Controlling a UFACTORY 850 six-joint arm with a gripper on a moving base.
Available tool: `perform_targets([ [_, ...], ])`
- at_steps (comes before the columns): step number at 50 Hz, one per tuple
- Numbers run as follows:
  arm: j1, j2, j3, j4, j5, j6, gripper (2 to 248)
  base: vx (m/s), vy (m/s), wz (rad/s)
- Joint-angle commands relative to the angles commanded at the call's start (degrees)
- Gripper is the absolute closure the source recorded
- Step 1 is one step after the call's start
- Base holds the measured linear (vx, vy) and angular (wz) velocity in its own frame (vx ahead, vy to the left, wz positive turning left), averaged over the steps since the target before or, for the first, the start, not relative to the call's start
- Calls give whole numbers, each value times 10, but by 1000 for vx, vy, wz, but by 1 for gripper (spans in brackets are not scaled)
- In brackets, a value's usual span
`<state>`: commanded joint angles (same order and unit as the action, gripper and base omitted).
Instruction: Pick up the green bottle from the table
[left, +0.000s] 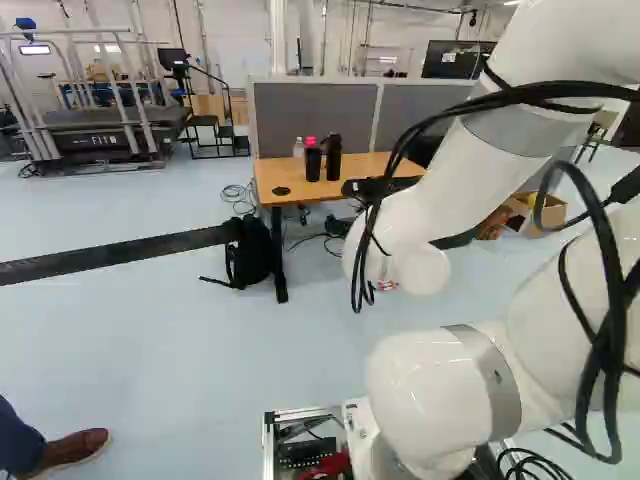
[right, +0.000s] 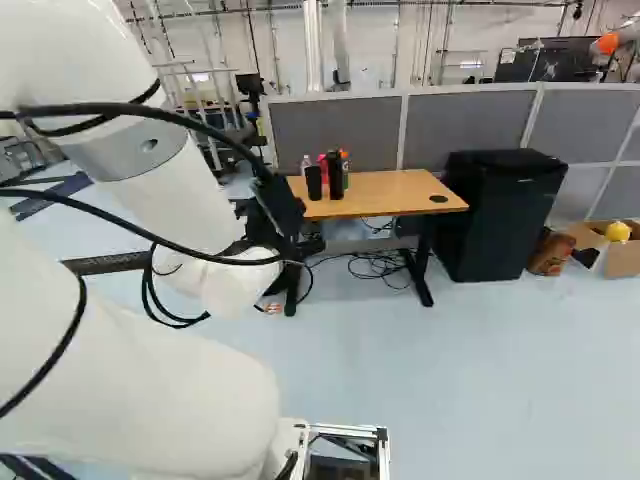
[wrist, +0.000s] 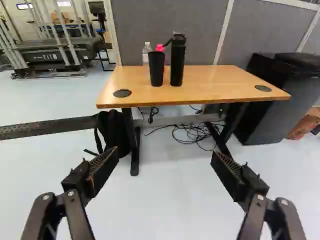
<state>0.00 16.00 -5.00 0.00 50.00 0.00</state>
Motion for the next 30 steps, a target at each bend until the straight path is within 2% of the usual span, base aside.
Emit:
perform_targets([
  [30, 0, 0, 0, 0, 0, 0, 3, 0, 0, 0],
])
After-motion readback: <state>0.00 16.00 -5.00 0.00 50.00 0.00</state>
